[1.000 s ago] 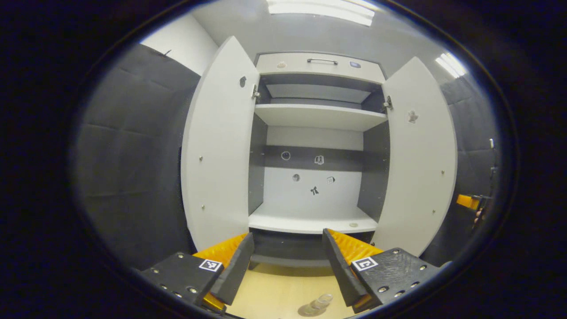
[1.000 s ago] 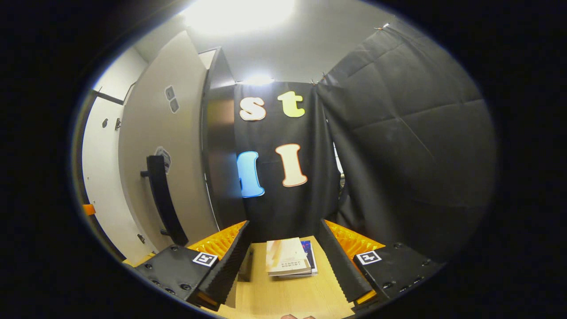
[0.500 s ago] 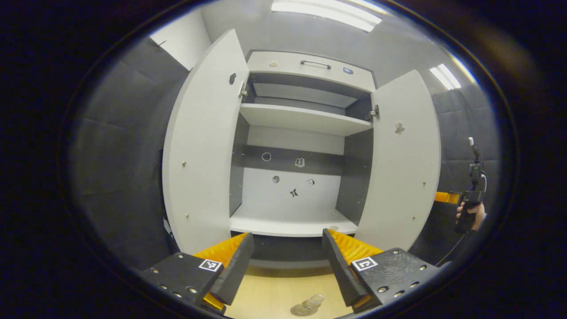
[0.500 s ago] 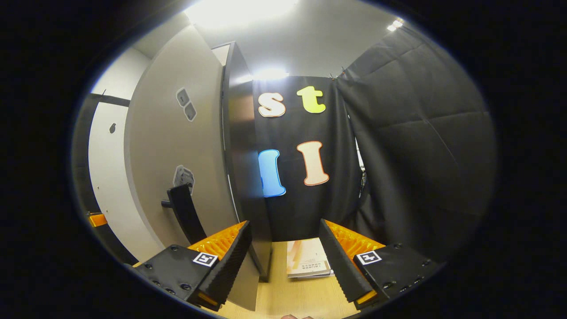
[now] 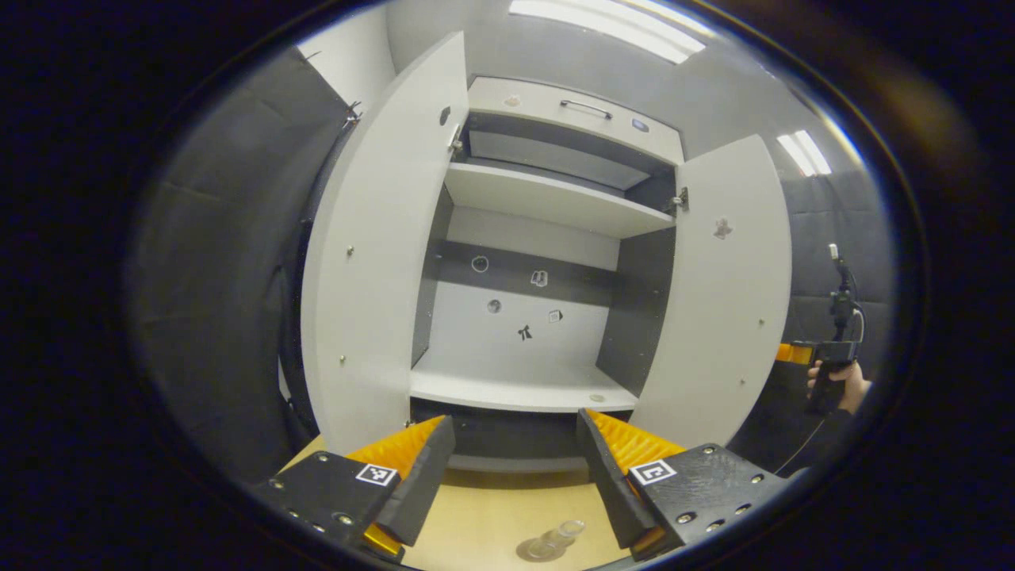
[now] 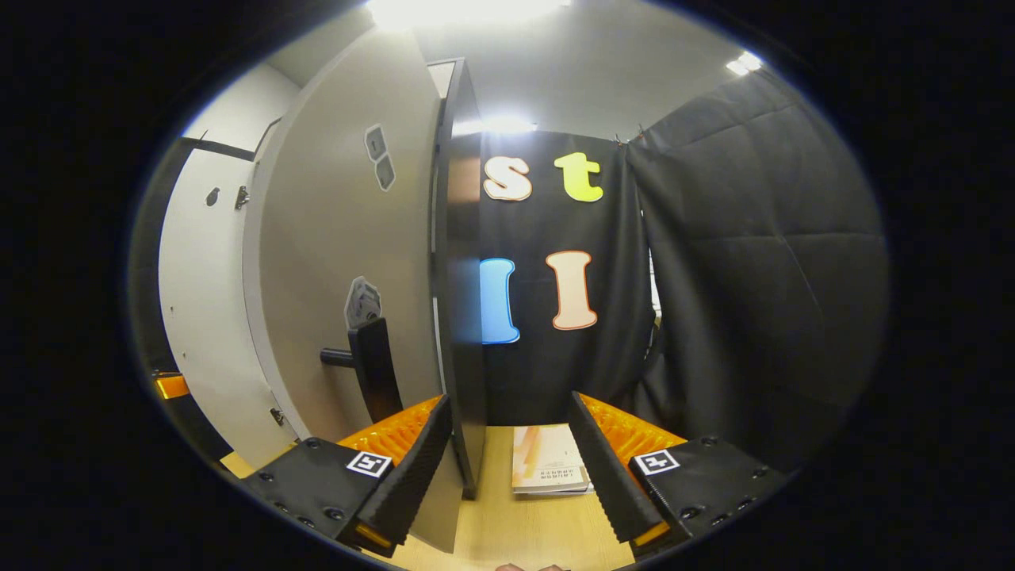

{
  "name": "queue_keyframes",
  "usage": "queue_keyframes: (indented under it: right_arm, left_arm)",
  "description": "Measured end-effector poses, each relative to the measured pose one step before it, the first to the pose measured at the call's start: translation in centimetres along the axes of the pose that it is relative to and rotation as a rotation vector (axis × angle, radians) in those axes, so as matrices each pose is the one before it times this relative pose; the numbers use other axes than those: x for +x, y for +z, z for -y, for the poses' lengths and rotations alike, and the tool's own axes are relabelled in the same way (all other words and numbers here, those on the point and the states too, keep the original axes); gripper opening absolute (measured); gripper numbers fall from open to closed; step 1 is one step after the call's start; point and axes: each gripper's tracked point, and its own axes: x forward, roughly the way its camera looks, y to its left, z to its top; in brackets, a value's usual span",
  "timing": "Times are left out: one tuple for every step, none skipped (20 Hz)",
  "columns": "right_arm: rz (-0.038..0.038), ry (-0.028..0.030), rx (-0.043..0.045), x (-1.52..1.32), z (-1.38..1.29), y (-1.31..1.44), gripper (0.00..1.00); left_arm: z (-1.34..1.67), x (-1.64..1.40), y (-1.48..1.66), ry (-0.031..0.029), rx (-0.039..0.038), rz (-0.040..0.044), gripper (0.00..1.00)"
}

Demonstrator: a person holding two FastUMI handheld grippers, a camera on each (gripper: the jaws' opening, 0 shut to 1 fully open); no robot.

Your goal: Grasp the bottle in the cabinet with the left hand and place it on the coaster, then close the right door with the right hand and the left door with the left hand.

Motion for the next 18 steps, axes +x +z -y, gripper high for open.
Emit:
queue_keyframes:
  right_arm:
    - [0.00058, 0.00808, 0.00467, 0.028, -0.57, 0.001, 0.9]
    - [0.00024, -0.01066, 0.00451, 0.148, -0.24, -0.03, 0.94]
    - [0.00324, -0.0002, 0.00388, -0.256, -0.389, 0.069, 0.92]
    - [0.00144, 0.00506, 0.00107, -0.092, -0.56, -0.024, 0.91]
    - [-0.00296, 0.00536, -0.00375, -0.008, -0.566, -0.188, 0.85]
    - [0.00243, 0.00838, -0.00461, 0.004, -0.582, 0.102, 0.92]
    - [-0.00402, 0.00971, -0.00543, -0.001, -0.641, -0.03, 0.84]
    - [-0.00007, 0.01153, -0.00174, 0.011, -0.697, -0.026, 0.92]
    - [-0.00059, 0.01292, -0.00099, 0.041, -0.737, -0.046, 0.92]
    - [0.00409, 0.01797, 0.00161, 0.067, -0.786, -0.015, 0.92]
    - [0.00874, 0.01481, 0.00235, 0.161, -0.788, 0.046, 0.92]
    - [0.00435, 0.00832, -0.00034, 0.201, -0.549, 0.09, 0.92]
    - [0.00111, 0.00039, -0.00087, 0.171, -0.391, -0.11, 0.92]
    - [-0.00274, 0.01185, -0.00511, 0.224, -0.567, -0.029, 0.92]
    - [-0.00174, 0.01367, -0.00167, 0.363, -0.909, -0.113, 0.92]
    - [0.00239, 0.01474, 0.00278, 0.194, -0.707, 0.057, 0.92]
    - [-0.00118, 0.01518, 0.00248, 0.433, -0.763, -0.041, 0.92]
    - [0.00003, 0.01383, 0.00725, 0.373, -0.81, 0.035, 0.92]
  left_arm:
    - [-0.35, -0.055, -0.128, 0.0024, -0.00659, 0.00039, 0.9]
    - [-0.192, 0.107, -0.15, 0.00292, -0.00721, -0.00294, 0.9]
    - [-0.23, 0.131, -0.293, 0.00216, -0.00639, -0.00575, 0.9]
    - [-0.159, 0.077, -0.144, -0.00118, -0.00239, -0.00371, 0.9]
    - [0.06, 0.094, -0.122, -0.00395, -0.00068, -0.00104, 0.9]
    - [-0.014, 0.188, -0.124, -0.00721, -0.00131, -0.00186, 0.96]
    - [-0.039, 0.098, -0.147, -0.00628, -0.0018, -0.00366, 0.96]
    - [-0.1, 0.185, -0.13, -0.00469, -0.00173, -0.00317, 0.9]
    - [-0.117, 0.009, -0.128, -0.0016, -0.00244, -0.00129, 0.9]
    - [-0.18, -0.055, -0.092, 0.00017, -0.0044, 0.00047, 0.9]
    - [-0.167, -0.129, -0.076, 0.00294, -0.00671, 0.00083, 0.96]
    - [-0.293, -0.111, 0.164, 0.00757, -0.01049, 0.01147, 0.96]
    - [-0.152, -0.24, 0.357, 0.00386, -0.01075, 0.01557, 0.9]
    - [-0.151, -0.212, 0.233, -0.00094, -0.00559, 0.01135, 0.9]
    - [-0.3, -0.236, 0.008, 0.00544, 0.00238, 0.0046, 0.96]
    - [-0.404, -0.204, -0.009, 0.01341, 0.00825, -0.0001, 0.96]
    - [-0.418, -0.271, -0.05, 0.01417, 0.00843, -0.00044, 0.9]
    - [-0.383, -0.285, 0.071, 0.00878, 0.00519, 0.00063, 0.9]
